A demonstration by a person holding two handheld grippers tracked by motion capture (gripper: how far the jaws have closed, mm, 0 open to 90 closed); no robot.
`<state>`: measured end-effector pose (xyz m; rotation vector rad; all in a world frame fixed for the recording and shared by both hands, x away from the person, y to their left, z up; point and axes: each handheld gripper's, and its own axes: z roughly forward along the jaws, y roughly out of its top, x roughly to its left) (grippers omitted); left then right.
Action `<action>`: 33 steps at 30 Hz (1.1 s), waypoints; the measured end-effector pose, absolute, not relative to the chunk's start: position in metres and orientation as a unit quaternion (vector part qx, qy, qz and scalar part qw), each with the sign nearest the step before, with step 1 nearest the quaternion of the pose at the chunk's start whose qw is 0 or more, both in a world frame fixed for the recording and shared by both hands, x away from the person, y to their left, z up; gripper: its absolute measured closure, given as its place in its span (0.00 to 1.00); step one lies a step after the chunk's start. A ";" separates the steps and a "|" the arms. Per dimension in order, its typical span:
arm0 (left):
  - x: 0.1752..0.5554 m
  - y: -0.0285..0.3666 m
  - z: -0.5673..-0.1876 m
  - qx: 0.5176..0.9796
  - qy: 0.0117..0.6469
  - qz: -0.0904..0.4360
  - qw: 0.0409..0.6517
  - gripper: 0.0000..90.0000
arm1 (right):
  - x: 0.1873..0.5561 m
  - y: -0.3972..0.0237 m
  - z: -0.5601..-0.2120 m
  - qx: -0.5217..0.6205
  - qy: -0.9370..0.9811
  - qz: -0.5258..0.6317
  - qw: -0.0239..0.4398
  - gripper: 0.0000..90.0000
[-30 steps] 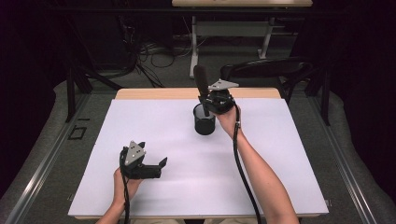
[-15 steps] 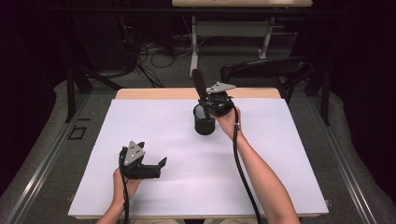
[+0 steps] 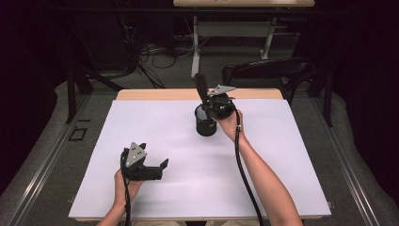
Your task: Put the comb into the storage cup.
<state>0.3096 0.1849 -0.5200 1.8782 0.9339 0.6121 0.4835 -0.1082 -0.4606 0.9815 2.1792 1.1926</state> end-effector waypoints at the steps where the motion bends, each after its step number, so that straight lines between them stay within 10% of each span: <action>1: 0.310 0.185 -0.520 0.763 0.380 0.248 0.460 0.00 | 0.483 -0.109 -0.460 0.356 0.794 0.436 0.230 0.69; 9: 0.310 0.184 -0.520 0.765 0.377 0.248 0.459 0.00 | 0.473 -0.120 -0.449 0.359 0.797 0.439 0.206 0.28; 33: 0.313 0.186 -0.518 0.770 0.376 0.241 0.456 0.00 | 0.423 -0.158 -0.441 0.323 0.816 0.455 0.148 0.04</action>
